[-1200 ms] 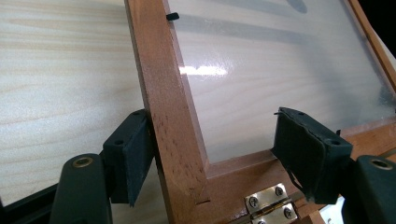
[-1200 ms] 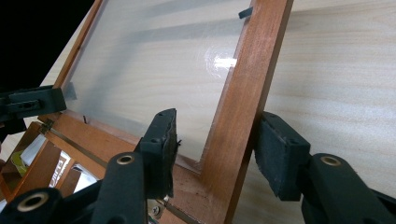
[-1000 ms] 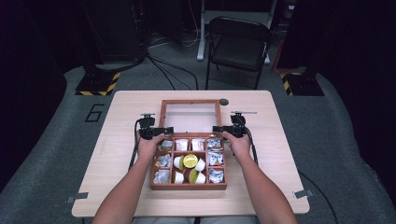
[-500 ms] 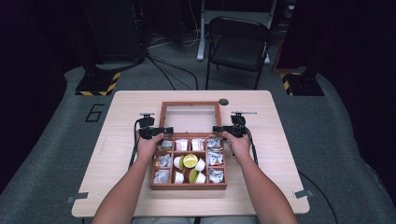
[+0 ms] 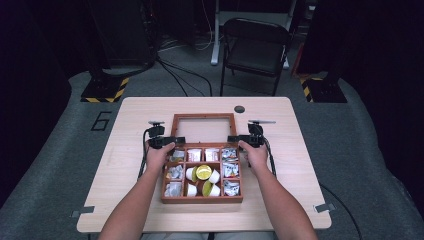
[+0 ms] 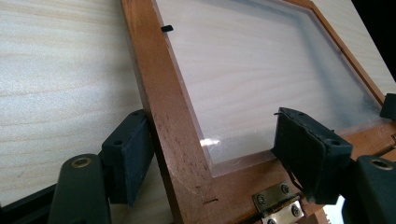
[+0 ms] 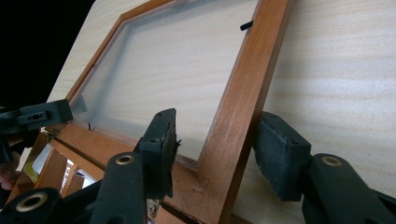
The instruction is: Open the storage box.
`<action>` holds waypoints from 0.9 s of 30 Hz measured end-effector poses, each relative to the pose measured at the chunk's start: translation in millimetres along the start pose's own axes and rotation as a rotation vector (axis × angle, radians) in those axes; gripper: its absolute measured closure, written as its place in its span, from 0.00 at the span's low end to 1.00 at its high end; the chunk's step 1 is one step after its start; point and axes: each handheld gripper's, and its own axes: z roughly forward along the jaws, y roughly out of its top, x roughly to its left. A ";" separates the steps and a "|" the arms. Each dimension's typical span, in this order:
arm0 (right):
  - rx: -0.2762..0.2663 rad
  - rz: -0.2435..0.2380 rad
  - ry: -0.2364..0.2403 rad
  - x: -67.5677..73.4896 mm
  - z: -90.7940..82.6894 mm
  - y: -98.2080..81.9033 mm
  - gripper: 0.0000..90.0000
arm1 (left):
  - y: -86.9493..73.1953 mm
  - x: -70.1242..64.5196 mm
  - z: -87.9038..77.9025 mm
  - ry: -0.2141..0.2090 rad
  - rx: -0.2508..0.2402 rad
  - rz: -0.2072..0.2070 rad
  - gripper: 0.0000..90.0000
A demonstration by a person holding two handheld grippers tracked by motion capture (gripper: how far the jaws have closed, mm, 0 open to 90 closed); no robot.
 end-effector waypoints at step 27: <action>-0.134 -0.325 -0.087 47.8 -56.1 -25.1 0.46 | -4.7 -10.9 -56.5 0.042 -0.045 0.072 0.36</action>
